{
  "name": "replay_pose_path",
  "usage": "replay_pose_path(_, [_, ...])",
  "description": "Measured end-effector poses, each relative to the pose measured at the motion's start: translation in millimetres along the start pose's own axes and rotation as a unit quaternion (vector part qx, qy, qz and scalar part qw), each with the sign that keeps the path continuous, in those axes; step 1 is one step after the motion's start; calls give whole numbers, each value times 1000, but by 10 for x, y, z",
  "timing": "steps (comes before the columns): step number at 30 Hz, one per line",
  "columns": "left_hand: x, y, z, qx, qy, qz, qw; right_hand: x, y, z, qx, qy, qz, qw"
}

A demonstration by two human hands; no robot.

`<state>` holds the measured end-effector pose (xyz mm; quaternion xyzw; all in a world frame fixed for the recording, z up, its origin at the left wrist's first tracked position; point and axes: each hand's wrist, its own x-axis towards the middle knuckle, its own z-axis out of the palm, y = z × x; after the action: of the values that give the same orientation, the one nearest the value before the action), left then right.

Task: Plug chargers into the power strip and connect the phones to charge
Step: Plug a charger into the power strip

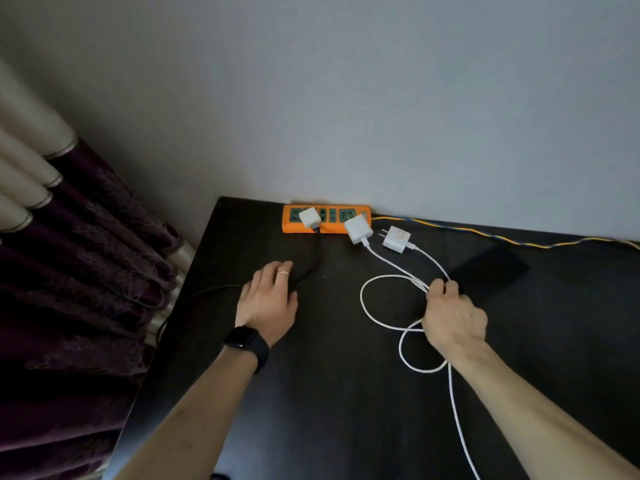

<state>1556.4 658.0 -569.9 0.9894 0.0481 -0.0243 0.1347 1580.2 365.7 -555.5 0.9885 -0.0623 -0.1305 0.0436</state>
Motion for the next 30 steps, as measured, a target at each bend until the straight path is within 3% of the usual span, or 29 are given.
replay_pose_path(3, [146,62,51,49,-49,-11,998,-42,169,-145,10,-48,16,999])
replay_pose_path(6, [123,146,98,49,-42,-5,998,-206,216,-209,33,-94,-7,995])
replay_pose_path(9, [25,244,56,-45,-31,-20,998,-465,105,-245,87,5,-70,994])
replay_pose_path(11, [-110,288,2,-124,-22,-24,992,-591,-94,-222,203,77,-95,971])
replay_pose_path(12, [-189,300,-33,-149,-16,-22,988,-604,-231,-237,300,48,-78,949])
replay_pose_path(13, [-269,307,-73,-162,-10,-19,987,-578,-382,-280,408,-33,-39,912])
replay_pose_path(14, [-359,308,-109,-168,-6,-15,986,-529,-538,-321,514,-138,22,846])
replay_pose_path(16, [-547,292,-147,-166,-5,6,986,-395,-803,-362,669,-293,133,670])
replay_pose_path(17, [-650,275,-151,-163,-11,24,986,-332,-902,-343,713,-325,166,598])
replay_pose_path(18, [-747,263,-148,-156,-24,44,986,-285,-993,-306,739,-336,187,553])
replay_pose_path(19, [-840,237,-140,-147,-43,64,986,-262,-1082,-253,753,-336,198,530])
replay_pose_path(21, [-992,176,-92,-125,-78,101,984,-236,-1248,-151,758,-324,202,530])
replay_pose_path(25, [-1122,24,22,-111,-99,133,980,-179,-1353,-5,730,-285,199,589])
replay_pose_path(28, [-1071,-183,89,-94,-102,129,982,-161,-1259,71,730,-257,169,610])
replay_pose_path(30, [-994,-318,101,-68,-91,119,986,-129,-1172,69,708,-221,127,659])
